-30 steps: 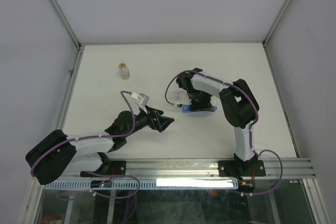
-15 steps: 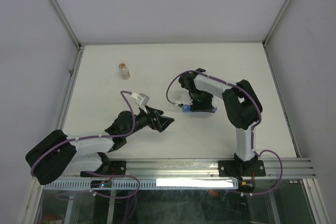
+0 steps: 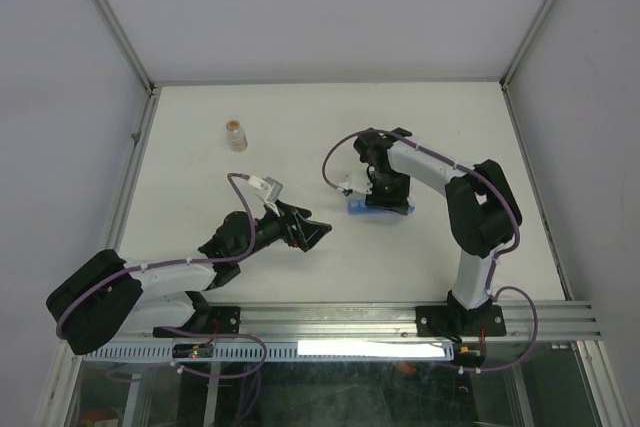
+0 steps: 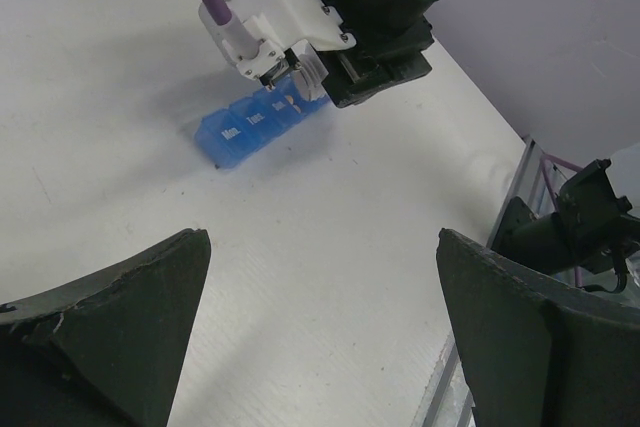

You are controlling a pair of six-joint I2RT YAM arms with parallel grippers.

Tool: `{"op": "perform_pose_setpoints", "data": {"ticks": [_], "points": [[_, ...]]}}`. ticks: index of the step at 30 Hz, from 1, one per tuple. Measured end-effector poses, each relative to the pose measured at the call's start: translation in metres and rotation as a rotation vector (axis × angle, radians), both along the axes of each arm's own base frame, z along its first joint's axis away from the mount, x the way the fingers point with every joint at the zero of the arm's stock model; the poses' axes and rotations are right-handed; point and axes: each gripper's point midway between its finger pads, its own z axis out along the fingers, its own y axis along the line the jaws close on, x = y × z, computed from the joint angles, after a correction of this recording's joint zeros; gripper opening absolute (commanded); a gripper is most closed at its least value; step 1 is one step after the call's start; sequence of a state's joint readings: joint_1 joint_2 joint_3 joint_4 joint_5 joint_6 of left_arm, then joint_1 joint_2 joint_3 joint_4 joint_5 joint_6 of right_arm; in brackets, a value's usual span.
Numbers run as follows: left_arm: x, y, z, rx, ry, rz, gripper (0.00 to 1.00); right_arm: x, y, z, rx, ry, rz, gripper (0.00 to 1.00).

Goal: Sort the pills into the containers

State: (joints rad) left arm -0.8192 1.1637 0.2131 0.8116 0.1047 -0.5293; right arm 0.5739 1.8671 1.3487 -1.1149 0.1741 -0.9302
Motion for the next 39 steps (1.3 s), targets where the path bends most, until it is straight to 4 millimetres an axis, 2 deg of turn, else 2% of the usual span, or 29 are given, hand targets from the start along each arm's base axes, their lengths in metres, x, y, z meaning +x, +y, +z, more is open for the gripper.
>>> {"op": "perform_pose_setpoints", "data": {"ticks": [6, 10, 13, 15, 20, 22, 27, 30, 33, 39], "points": [[-0.004, 0.007, 0.013, -0.034, -0.036, 0.012, 0.99, -0.004, -0.001, 0.001, 0.082, -0.002, -0.035, 0.03], [-0.005, 0.017, 0.027, -0.052, -0.080, 0.044, 0.99, -0.008, 0.002, 0.006, 0.205, -0.006, -0.083, 0.03], [-0.004, 0.026, 0.037, -0.052, -0.110, 0.078, 0.99, -0.013, 0.011, 0.024, 0.359, -0.036, -0.128, 0.03], [-0.002, 0.033, 0.037, -0.033, -0.108, 0.107, 0.99, -0.013, 0.021, 0.042, 0.491, -0.072, -0.152, 0.02], [0.010, 0.049, 0.020, 0.089, -0.024, 0.215, 0.99, -0.014, 0.052, 0.095, 0.904, -0.138, -0.209, 0.02], [0.016, 0.054, 0.013, 0.143, 0.021, 0.260, 0.99, -0.015, 0.064, 0.117, 1.124, -0.137, -0.252, 0.02], [0.032, 0.069, -0.013, 0.310, 0.158, 0.391, 0.99, -0.018, 0.091, 0.158, 1.540, -0.103, -0.255, 0.02], [0.041, 0.079, -0.029, 0.412, 0.225, 0.454, 0.99, -0.031, 0.105, 0.174, 1.667, -0.069, -0.183, 0.02], [0.050, 0.092, -0.042, 0.491, 0.274, 0.508, 0.99, -0.045, 0.113, 0.186, 1.720, -0.062, -0.101, 0.02], [0.060, 0.123, -0.062, 0.586, 0.353, 0.589, 0.79, -0.062, 0.114, 0.199, 1.744, -0.075, 0.011, 0.02]]}}
